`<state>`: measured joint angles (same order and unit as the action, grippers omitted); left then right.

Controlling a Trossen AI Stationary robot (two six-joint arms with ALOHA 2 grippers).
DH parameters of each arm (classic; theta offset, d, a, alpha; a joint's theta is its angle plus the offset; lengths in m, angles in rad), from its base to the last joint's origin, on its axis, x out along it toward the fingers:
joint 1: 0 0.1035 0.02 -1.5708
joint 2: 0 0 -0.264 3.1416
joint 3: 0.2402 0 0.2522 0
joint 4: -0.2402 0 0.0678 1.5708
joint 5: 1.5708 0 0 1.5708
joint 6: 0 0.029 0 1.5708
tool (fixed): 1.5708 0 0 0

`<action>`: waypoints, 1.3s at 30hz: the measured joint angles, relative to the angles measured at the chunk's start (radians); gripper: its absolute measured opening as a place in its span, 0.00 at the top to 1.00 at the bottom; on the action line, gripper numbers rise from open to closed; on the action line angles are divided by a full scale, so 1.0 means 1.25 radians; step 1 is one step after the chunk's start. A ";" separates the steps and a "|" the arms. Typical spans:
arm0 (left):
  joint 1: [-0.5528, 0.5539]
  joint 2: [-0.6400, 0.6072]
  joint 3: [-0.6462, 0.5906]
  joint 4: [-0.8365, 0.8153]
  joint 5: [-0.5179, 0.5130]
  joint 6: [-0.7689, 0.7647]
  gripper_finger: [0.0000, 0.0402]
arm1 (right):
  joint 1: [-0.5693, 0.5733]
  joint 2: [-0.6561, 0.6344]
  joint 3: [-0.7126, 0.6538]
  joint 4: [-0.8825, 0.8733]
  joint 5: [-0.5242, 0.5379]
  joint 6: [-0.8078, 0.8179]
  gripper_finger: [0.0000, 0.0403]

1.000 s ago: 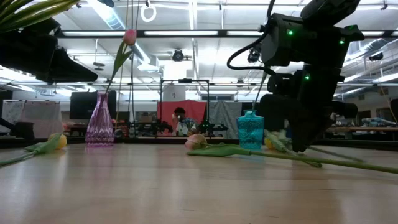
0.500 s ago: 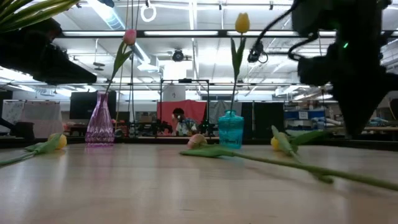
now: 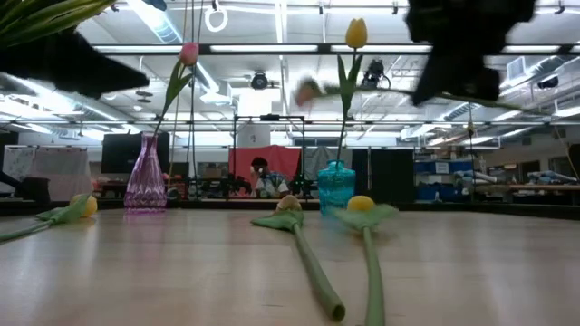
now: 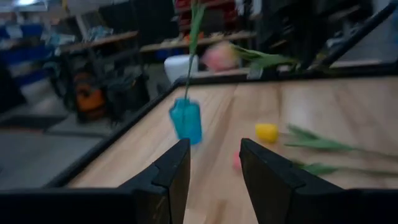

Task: Sort flowers into vase by color
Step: Put the right pink tulip into the violet vase

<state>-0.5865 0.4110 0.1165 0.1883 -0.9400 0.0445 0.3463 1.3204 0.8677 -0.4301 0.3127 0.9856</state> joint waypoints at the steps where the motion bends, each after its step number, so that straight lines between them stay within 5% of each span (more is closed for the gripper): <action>1: 0.008 0.000 0.000 0.029 0.015 0.028 0.63 | -0.012 0.004 0.000 0.050 0.028 -0.048 0.95; 6: 0.056 0.000 0.015 0.130 0.099 0.075 0.63 | -0.065 0.058 0.000 0.423 0.123 -0.336 0.94; 11: 0.092 0.001 0.111 0.071 0.137 0.070 0.63 | -0.101 0.137 0.001 0.813 0.084 -0.592 0.94; 15: 0.124 0.004 0.192 0.000 0.180 0.066 0.63 | -0.141 0.199 0.004 0.965 0.016 -0.642 0.94; 21: 0.187 0.068 0.256 -0.068 0.262 0.040 0.63 | -0.196 0.314 0.149 0.951 -0.039 -0.674 0.94; 30: 0.262 0.159 0.307 -0.066 0.330 -0.006 0.63 | -0.237 0.451 0.466 0.735 -0.063 -0.804 0.94; 39: 0.287 0.164 0.315 -0.052 0.330 -0.019 0.63 | -0.252 0.520 0.571 0.761 -0.084 -0.890 0.94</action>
<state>-0.2279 0.6164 0.5102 0.1235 -0.5270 0.0212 0.0318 1.9703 1.5818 0.5207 0.2071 -0.1274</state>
